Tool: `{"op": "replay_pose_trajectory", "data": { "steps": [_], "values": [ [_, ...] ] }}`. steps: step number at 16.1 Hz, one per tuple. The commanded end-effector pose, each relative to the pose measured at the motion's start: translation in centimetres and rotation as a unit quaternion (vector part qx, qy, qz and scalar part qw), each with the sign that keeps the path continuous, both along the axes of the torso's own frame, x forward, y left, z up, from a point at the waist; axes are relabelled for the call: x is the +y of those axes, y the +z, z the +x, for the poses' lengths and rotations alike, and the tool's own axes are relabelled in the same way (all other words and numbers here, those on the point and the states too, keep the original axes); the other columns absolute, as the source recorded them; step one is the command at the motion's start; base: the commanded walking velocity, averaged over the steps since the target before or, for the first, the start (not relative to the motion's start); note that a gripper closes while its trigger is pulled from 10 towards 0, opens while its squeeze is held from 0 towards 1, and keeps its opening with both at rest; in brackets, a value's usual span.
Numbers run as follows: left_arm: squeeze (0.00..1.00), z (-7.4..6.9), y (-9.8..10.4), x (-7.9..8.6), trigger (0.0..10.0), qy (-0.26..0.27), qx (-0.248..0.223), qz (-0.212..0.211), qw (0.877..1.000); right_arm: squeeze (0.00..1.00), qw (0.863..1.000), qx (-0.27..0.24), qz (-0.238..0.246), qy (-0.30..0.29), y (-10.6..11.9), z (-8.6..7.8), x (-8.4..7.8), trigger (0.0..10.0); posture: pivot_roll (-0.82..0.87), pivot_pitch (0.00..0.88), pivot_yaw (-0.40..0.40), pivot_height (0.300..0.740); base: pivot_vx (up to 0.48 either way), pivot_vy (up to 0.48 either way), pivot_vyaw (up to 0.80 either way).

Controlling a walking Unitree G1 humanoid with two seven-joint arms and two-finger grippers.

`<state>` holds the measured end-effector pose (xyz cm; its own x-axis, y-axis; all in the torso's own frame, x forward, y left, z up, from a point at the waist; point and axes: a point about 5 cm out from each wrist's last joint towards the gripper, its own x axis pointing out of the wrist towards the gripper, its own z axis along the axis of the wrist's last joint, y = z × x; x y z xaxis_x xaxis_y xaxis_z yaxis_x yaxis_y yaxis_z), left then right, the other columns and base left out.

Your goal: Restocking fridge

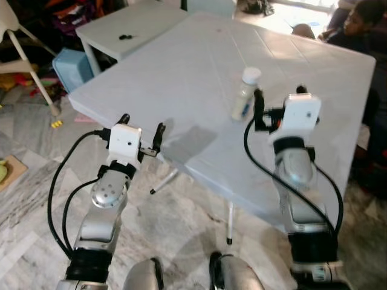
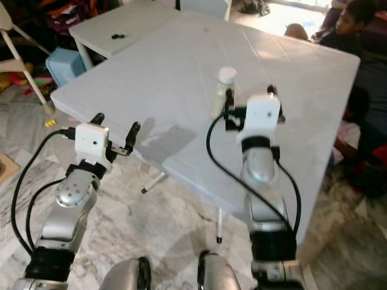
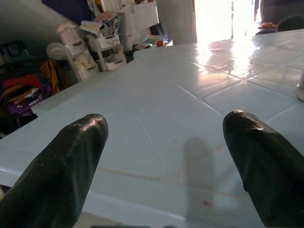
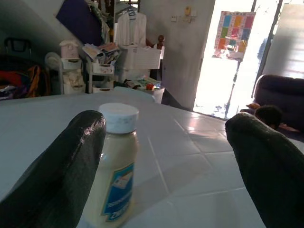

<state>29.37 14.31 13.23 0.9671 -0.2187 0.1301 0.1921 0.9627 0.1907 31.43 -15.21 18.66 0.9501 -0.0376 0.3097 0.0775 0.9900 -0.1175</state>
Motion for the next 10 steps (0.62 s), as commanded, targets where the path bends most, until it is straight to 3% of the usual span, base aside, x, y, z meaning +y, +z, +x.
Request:
{"op": "replay_pose_trajectory", "data": {
  "steps": [1, 6, 8, 10],
  "values": [
    [0.0, -0.2, 0.3, 0.3, 10.0, 0.003, -0.002, 0.007, 1.0, 0.0, 1.0, 0.007, 0.007, 0.004, 0.1, 0.5, 0.0, 10.0, 0.01, 0.16, 0.022, 0.74, 0.0, 0.0, 0.0],
    [0.0, -0.5, 0.2, 0.0, 10.0, -0.012, 0.004, 0.01, 1.0, 0.0, 1.0, 0.008, 0.005, 0.02, 0.7, 1.9, 0.0, 10.0, 0.04, 0.163, 0.027, 0.74, 0.0, 0.0, 0.0],
    [0.0, -0.5, 0.5, 0.2, 10.0, -0.01, 0.003, 0.0, 1.0, 0.0, 1.0, -0.011, -0.002, 0.016, 0.9, 1.3, -0.1, 10.0, 0.03, 0.154, 0.027, 0.74, 0.0, 0.0, 0.0],
    [0.0, -0.8, 0.6, 0.7, 10.0, -0.005, 0.004, -0.011, 1.0, 0.0, 1.0, -0.009, -0.008, 0.005, 0.2, -0.8, -0.5, 10.0, 0.01, 0.135, 0.024, 0.74, 0.0, 0.217, -0.21]
  ]
}}
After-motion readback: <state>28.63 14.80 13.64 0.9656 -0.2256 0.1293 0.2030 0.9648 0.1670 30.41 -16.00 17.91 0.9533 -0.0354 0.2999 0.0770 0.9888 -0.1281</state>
